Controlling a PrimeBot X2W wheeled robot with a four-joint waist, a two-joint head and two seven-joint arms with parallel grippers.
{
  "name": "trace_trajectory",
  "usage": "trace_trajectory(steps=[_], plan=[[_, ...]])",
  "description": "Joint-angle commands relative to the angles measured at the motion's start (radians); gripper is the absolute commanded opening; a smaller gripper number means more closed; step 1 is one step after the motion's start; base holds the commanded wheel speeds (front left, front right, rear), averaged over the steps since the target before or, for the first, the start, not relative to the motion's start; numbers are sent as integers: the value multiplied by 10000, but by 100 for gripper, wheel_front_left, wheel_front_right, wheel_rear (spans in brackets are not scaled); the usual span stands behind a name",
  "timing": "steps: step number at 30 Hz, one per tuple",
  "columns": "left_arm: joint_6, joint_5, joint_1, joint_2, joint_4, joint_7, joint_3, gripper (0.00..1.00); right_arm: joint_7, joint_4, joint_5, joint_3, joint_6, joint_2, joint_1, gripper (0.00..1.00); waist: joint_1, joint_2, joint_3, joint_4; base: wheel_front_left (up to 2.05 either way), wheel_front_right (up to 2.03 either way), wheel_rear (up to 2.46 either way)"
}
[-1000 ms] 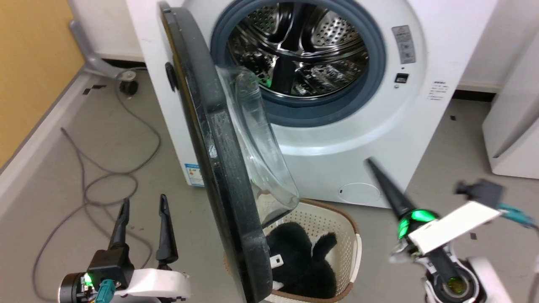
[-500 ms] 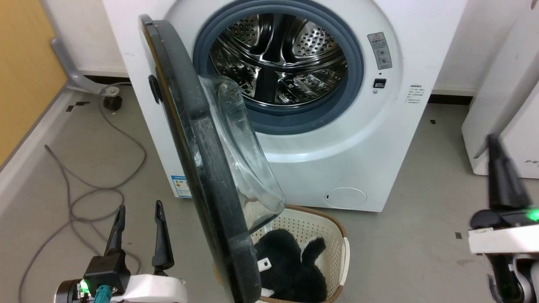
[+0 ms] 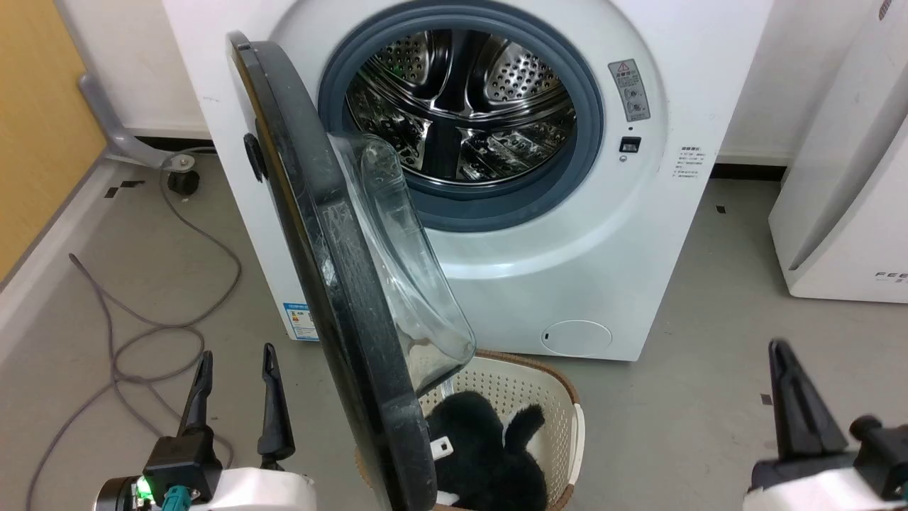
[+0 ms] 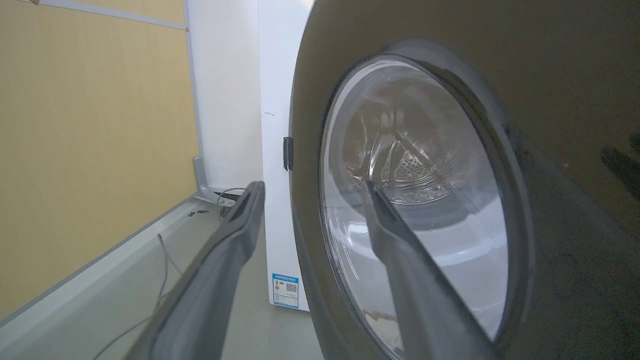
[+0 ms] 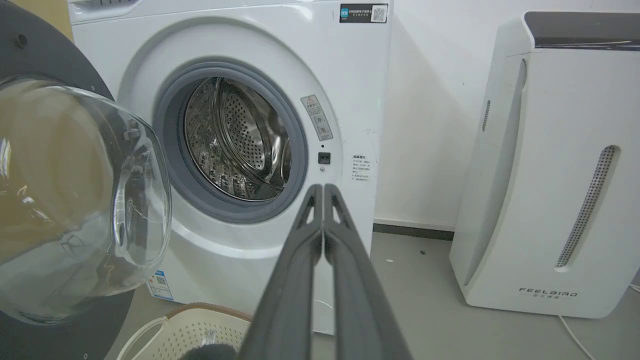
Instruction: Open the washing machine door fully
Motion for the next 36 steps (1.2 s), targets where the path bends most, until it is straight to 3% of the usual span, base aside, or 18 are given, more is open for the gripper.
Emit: trace_trajectory(steps=[1,2,4,12,13,14,15,24,36], plan=[[-7,48,73,14,-15,-53,10,100,-42,144,-144,-73,6,81,234,0,0,0,-14,13,0,0,0],[-1,44,82,14,-17,-53,7,100,-42,206,-240,-107,6,111,315,1,0,0,-23,14,0,0,0],[10,36,103,14,-9,-53,-3,100,-42,360,-442,-151,6,160,503,100,0,0,-46,23,0,0,0],[184,-5,142,14,61,-53,46,100,-43,356,-746,-213,6,231,715,100,0,0,-68,29,0,0,0],[193,6,129,14,83,-53,48,87,-43,347,-720,-198,6,232,695,100,0,0,-62,34,0,0,0],[205,8,100,14,71,-53,65,37,-43,319,-712,-186,6,233,669,100,0,0,-53,40,0,0,0],[204,10,73,14,63,-53,81,0,-43,283,-715,-185,6,233,644,100,0,0,-43,49,0,0,0],[89,264,-375,14,-534,-53,516,0,-43,67,-718,-313,6,235,622,100,0,0,13,196,0,0,0],[-323,810,-1248,35,-3046,-53,391,0,-43,-120,-608,-306,6,236,637,100,0,0,56,174,0,0,0]])
